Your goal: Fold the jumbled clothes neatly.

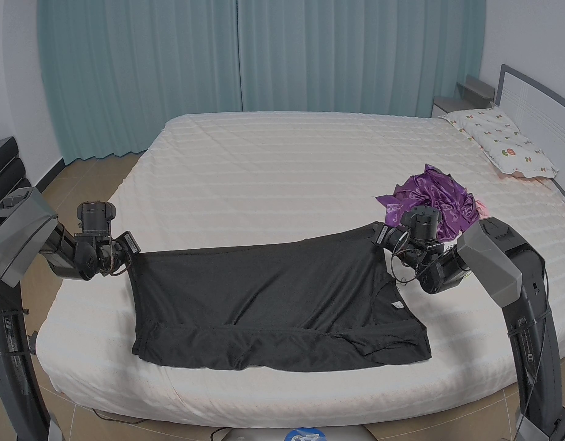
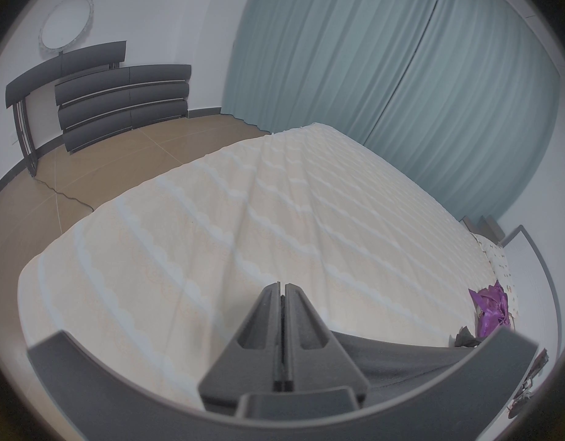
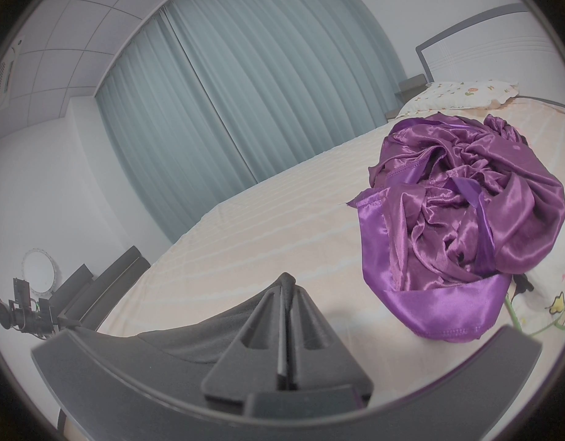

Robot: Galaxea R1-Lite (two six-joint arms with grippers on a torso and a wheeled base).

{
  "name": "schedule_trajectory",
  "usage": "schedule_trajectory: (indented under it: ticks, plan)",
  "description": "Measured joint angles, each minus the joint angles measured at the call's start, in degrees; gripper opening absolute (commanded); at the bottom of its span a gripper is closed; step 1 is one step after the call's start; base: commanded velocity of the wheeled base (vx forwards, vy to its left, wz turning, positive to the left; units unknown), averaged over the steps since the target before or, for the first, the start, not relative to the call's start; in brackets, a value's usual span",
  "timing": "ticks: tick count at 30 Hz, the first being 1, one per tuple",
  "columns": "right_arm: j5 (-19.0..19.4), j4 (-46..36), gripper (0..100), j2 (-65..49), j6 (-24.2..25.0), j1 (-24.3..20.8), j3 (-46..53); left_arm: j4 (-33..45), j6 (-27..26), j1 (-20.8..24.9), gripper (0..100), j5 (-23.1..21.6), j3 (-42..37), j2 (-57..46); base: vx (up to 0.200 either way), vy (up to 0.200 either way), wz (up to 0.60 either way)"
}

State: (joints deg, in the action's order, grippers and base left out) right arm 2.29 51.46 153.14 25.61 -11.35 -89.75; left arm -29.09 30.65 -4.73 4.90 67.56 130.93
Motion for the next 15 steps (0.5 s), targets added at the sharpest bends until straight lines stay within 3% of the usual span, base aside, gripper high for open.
schedule_trajectory:
  ticks: [15]
  plan:
    - [3.06,6.02,0,-6.41,-0.2,-0.02,14.2,-0.02,-0.22,-0.04,0,-0.34,-2.43,-1.02,0.0,0.0,0.0]
